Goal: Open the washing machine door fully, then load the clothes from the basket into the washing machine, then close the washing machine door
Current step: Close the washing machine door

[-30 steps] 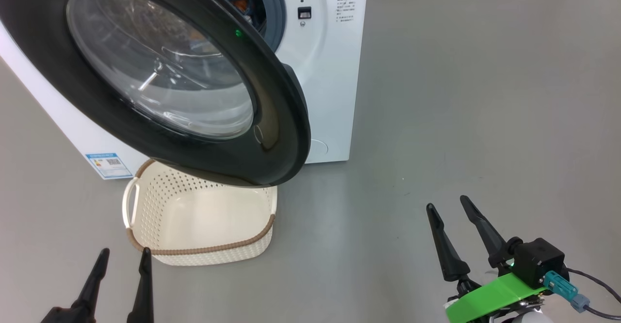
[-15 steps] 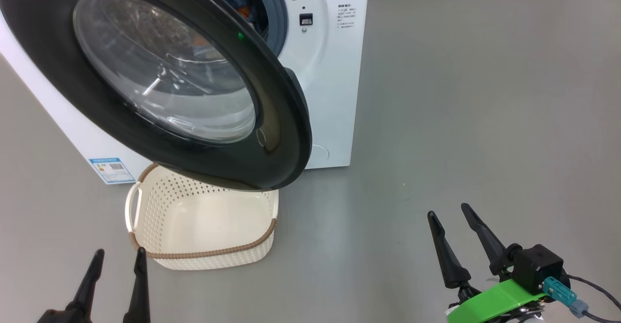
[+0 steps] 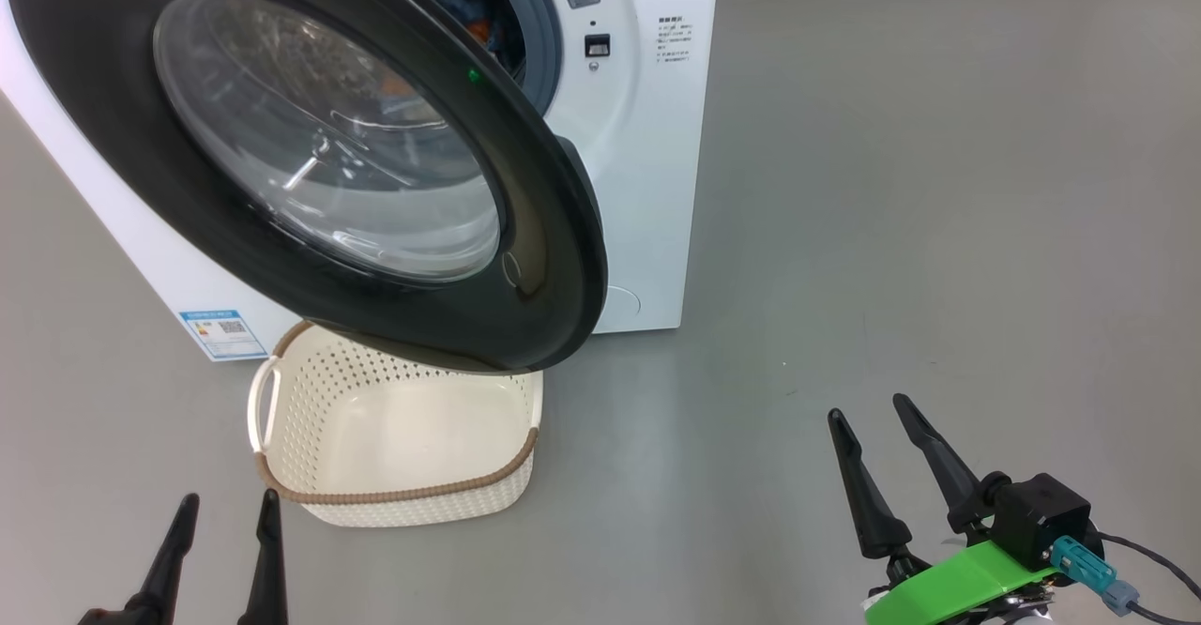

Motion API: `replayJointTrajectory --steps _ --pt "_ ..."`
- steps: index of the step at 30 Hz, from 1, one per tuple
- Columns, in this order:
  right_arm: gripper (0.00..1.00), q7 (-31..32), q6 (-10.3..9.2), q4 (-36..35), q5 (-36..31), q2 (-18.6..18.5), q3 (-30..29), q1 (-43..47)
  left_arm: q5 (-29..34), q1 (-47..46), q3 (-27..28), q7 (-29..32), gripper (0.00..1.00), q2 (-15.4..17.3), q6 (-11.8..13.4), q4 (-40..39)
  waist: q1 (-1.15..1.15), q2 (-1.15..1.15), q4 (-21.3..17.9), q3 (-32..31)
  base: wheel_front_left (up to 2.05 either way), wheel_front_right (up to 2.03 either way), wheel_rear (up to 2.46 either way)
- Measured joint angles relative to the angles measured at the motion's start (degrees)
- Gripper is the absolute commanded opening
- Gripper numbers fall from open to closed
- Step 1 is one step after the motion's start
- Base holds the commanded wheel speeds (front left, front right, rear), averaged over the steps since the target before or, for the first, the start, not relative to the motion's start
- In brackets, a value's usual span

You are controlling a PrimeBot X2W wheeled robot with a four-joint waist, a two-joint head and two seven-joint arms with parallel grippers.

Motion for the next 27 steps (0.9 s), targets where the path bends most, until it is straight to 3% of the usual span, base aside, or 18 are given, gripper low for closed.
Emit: replayJointTrajectory --steps 3,4,5,6,16,27 --pt "1.00 0.0 0.00 0.0 0.0 0.0 0.0 0.0 -0.2 0.0 0.0 0.0 1.00 0.0 0.0 0.0 0.00 0.00 0.0 0.0 0.00 0.00 0.00" --pt "0.84 0.0 0.00 0.0 0.0 0.0 0.0 0.0 -0.2 0.0 0.0 0.0 1.00 0.0 0.0 0.0 0.00 0.00 0.0 0.1 0.00 0.00 0.00" --pt "0.49 0.0 0.00 0.0 0.0 0.0 -0.1 0.0 -0.2 0.0 0.0 0.0 1.00 0.0 0.0 0.0 0.00 0.00 0.0 0.2 0.00 0.00 0.00" --pt "0.00 0.0 0.00 0.0 0.1 0.1 -0.3 0.0 -0.3 0.0 0.0 0.0 1.00 0.0 0.0 0.0 0.00 0.00 0.0 0.3 0.00 0.00 0.00" --pt "0.00 0.0 0.00 -4.7 0.7 0.5 -1.6 0.0 -0.8 0.0 0.8 0.0 1.00 -0.2 0.0 -0.1 0.00 0.00 0.0 1.0 0.00 0.00 0.00" --pt "0.00 0.0 0.00 -23.4 1.1 -0.5 1.3 -5.2 -1.8 -0.3 0.4 0.0 1.00 -0.2 0.0 -0.1 0.00 0.00 0.6 2.3 0.00 0.00 0.00"
